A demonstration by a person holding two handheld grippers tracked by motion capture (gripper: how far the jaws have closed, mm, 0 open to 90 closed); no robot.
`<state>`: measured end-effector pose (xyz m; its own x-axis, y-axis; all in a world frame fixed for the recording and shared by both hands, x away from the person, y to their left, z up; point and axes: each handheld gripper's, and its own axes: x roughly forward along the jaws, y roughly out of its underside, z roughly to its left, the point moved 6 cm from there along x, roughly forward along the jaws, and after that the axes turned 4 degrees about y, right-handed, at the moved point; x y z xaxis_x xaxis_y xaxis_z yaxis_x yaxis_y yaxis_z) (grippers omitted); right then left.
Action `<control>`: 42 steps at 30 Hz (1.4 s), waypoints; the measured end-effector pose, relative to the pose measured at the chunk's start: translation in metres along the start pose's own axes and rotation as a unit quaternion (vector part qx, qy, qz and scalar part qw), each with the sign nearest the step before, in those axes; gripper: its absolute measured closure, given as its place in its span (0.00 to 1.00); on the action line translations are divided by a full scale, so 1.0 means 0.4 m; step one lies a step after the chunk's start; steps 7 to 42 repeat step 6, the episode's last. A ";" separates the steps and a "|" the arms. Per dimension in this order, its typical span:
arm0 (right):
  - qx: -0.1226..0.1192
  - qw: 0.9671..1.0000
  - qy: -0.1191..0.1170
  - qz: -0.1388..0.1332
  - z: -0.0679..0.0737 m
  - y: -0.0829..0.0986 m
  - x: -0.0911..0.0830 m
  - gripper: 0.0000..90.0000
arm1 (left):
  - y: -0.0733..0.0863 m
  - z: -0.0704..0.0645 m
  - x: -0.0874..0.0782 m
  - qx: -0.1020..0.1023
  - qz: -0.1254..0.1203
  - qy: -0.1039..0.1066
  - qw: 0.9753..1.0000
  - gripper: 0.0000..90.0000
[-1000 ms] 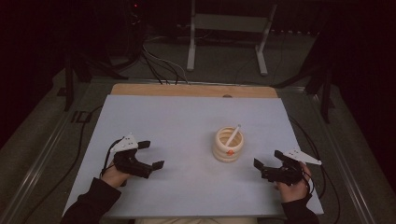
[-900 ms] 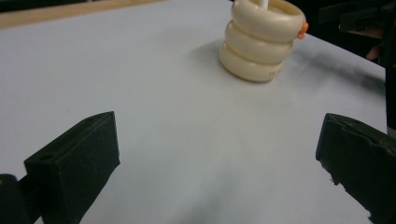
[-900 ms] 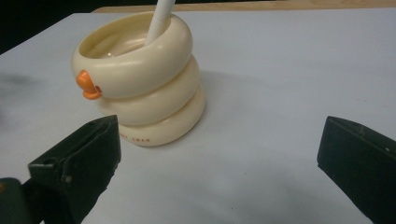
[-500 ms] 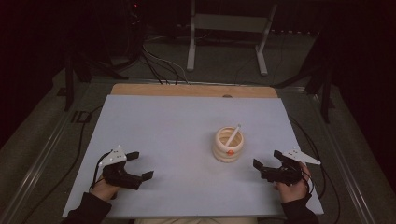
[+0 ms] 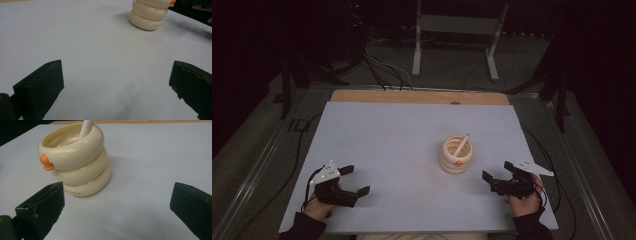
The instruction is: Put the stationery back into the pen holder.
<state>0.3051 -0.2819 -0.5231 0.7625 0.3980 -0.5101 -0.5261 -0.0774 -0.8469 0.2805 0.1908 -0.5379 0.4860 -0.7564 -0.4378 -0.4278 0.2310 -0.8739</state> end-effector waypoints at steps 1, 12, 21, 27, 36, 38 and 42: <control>0.000 1.000 0.000 0.000 0.000 0.000 0.000 0.00 | 0.000 0.000 0.000 -0.001 0.000 0.001 1.000 0.00; -0.001 1.000 0.001 0.001 0.000 0.000 0.001 0.00 | -0.001 0.003 -0.002 -0.003 -0.005 -0.001 1.000 0.00; -0.001 1.000 0.001 0.001 0.000 0.000 0.001 0.00 | -0.001 0.003 -0.002 -0.003 -0.005 -0.001 1.000 0.00; -0.001 1.000 0.001 0.001 0.000 0.000 0.001 0.00 | -0.001 0.003 -0.002 -0.003 -0.005 -0.001 1.000 0.00; -0.001 1.000 0.001 0.001 0.000 0.000 0.001 0.00 | -0.001 0.003 -0.002 -0.003 -0.005 -0.001 1.000 0.00; -0.001 1.000 0.001 0.001 0.000 0.000 0.001 0.00 | -0.001 0.003 -0.002 -0.003 -0.005 -0.001 1.000 0.00; -0.001 1.000 0.001 0.001 0.000 0.000 0.001 0.00 | -0.001 0.003 -0.002 -0.003 -0.005 -0.001 1.000 0.00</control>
